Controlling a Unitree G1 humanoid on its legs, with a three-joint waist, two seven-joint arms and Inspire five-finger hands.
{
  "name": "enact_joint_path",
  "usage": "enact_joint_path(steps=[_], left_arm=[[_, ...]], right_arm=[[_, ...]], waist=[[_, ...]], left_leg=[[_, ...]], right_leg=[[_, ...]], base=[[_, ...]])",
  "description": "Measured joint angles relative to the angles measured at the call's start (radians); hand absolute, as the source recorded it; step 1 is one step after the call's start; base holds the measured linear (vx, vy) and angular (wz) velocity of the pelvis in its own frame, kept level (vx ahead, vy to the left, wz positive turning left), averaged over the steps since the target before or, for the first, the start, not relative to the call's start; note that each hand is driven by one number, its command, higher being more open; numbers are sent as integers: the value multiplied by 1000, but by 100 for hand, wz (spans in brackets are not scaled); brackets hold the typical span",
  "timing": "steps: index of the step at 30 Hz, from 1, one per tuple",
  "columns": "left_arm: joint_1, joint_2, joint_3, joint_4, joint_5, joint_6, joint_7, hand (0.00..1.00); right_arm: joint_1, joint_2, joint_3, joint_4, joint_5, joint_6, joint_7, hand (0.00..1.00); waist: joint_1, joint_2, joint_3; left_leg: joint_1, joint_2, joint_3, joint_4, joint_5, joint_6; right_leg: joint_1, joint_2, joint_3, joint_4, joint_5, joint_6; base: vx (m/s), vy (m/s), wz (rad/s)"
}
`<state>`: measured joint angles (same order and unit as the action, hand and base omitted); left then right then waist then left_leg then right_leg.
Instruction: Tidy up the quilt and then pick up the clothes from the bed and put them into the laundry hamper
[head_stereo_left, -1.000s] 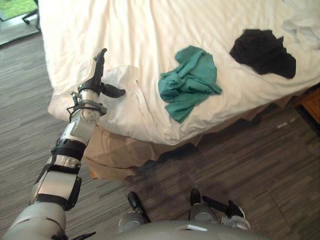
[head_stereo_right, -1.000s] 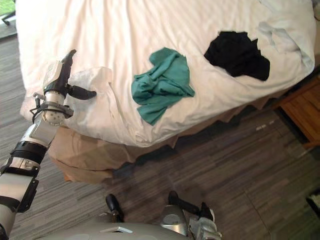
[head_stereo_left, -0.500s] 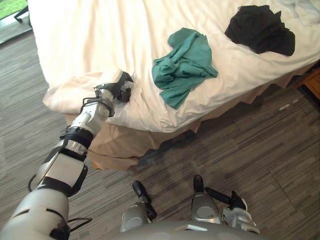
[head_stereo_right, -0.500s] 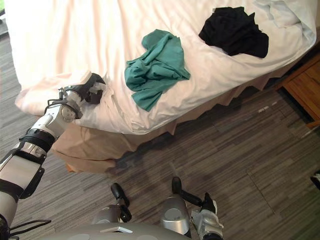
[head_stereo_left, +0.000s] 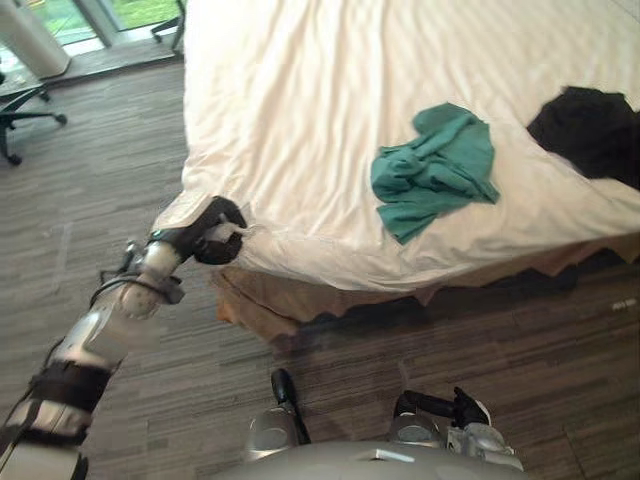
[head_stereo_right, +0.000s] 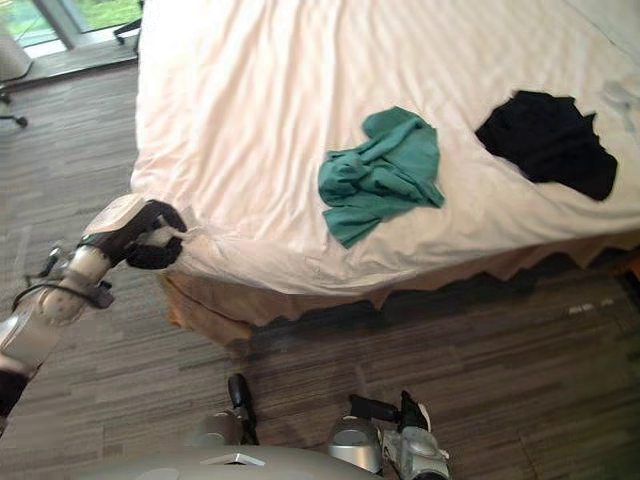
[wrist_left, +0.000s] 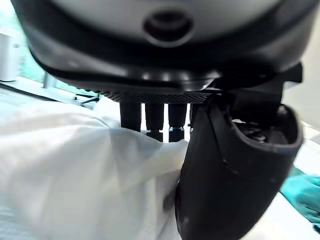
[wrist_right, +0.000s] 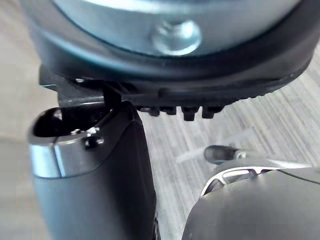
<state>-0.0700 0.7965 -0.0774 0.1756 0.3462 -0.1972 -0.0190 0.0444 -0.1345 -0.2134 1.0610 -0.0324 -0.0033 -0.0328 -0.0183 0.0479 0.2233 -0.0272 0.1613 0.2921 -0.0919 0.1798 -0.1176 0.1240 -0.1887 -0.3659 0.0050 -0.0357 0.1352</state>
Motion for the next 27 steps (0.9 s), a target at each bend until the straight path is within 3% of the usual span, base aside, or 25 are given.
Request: enact_joint_path(steps=[3,6,10,14,17,21,25,27], left_arm=[[101,-34,93,31,-32,1,0,100],[143,-99,154,141,-40,9,1,100],[183,-194,257,432,-38,76,10,100],[205,-236,404,733,-38,141,32,100],[241,-250,525,827,-39,162,46,100],[264,-328,641,881,-39,184,65,100],[272,-464,701,894,-50,202,72,100],[275,-553,753,895,-138,205,74,100]], right_arm=[[1,16,10,6,-2,0,11,100],[-11,24,10,8,-2,0,21,100],[-44,23,12,34,-32,-1,24,100],[-32,23,15,67,-41,1,23,100],[-19,23,16,74,-41,10,24,100],[-4,20,-26,74,-40,15,23,100],[26,21,-120,76,-37,20,23,100],[42,21,-216,80,16,25,23,100]], waist=[[28,-36,-20],[55,-54,-31],[76,-70,-38],[99,-92,-39],[111,-105,-44],[121,-102,-44],[112,-91,-48],[94,-93,-49]], left_leg=[[-5,-8,-36,0,-1,-1],[-11,-16,-59,0,-1,-2],[-14,-21,-77,0,-1,-2],[8,-29,-81,-1,-9,-6],[21,-31,-84,-1,-26,-5],[30,-37,-72,-1,-30,-3],[41,-45,-43,-1,-34,2],[53,-46,-14,-1,-43,1]], right_leg=[[22,0,-36,-8,-11,-2],[36,-2,-59,-9,-18,-7],[52,-1,-77,-11,-22,-10],[91,-3,-97,-24,-24,-13],[106,-5,-103,-23,-33,-20],[109,-18,-104,-12,-46,-11],[106,-34,-94,-2,-57,-11],[105,-40,-76,2,-56,-13]], base=[[34,-42,36],[31,-29,28],[12,-28,15],[0,-31,14],[-25,-29,6],[-41,-11,-1],[-9,5,-7],[37,3,-23]])
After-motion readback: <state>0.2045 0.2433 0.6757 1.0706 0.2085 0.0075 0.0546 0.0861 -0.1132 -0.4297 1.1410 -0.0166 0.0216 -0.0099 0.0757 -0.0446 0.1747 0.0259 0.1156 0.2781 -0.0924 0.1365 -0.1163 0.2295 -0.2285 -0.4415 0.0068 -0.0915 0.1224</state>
